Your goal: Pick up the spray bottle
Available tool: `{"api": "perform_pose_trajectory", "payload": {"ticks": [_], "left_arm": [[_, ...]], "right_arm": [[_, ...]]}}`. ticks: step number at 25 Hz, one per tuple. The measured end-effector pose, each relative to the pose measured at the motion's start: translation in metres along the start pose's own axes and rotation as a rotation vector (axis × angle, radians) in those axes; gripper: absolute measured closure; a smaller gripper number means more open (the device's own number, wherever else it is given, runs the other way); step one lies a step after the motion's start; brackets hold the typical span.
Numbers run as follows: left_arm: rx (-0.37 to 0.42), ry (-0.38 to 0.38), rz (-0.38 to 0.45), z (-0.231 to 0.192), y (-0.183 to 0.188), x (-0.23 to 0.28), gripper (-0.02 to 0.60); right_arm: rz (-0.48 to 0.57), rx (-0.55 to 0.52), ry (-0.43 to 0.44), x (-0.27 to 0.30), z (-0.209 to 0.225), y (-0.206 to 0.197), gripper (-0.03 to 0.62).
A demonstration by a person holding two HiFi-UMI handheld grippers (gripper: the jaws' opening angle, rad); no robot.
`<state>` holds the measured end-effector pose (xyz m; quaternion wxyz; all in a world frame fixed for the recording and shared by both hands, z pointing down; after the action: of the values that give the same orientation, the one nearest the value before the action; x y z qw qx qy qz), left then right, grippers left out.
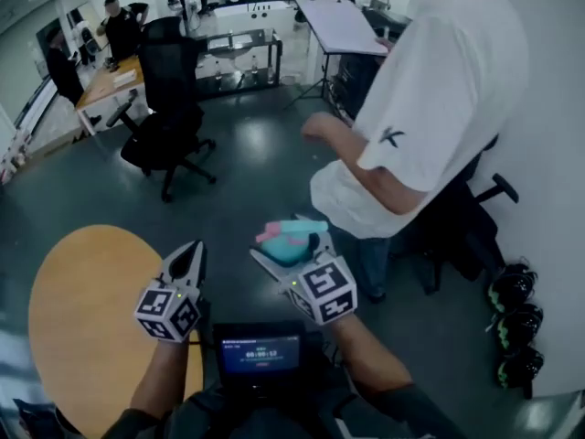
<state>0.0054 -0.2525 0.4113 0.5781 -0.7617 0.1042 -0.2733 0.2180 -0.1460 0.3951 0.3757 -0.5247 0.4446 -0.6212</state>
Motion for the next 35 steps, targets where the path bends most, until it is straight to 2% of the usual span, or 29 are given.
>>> {"api": "perform_pose_trajectory", "payload": {"ticks": [7,13,18,25,35], "left_arm": [[0.064,-0.021,-0.025,0.010,0.006,0.020,0.581],[0.079,0.001,-0.024,-0.004,0.005,0.008,0.581],[0.076,0.023,-0.032,-0.006,0.003,-0.004,0.581],[0.062,0.050,-0.002,-0.012,0.005,-0.017,0.581],[0.015,0.095,0.055,-0.042,0.012,-0.028,0.581]], "right_arm": [[0.037,0.034,-0.029,-0.001,0.019,-0.013,0.155],[0.047,0.033,-0.015,0.012,0.005,-0.012,0.155],[0.054,0.034,-0.009,0.014,-0.002,-0.010,0.155],[0.030,0.026,0.023,0.027,-0.009,-0.004,0.155],[0.009,-0.011,0.047,0.051,-0.014,0.012,0.155]]}}
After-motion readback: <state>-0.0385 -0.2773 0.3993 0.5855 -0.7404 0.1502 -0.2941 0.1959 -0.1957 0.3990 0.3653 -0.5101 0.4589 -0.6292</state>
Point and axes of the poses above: the fingertips, and each gripper's own axes: x forward along the fingers, z to its right, y out of its top, the point moved 9 cm from there along -x, backward along the fingers, and after that the axes turned 7 degrees about -z, right-handed, at the moved point
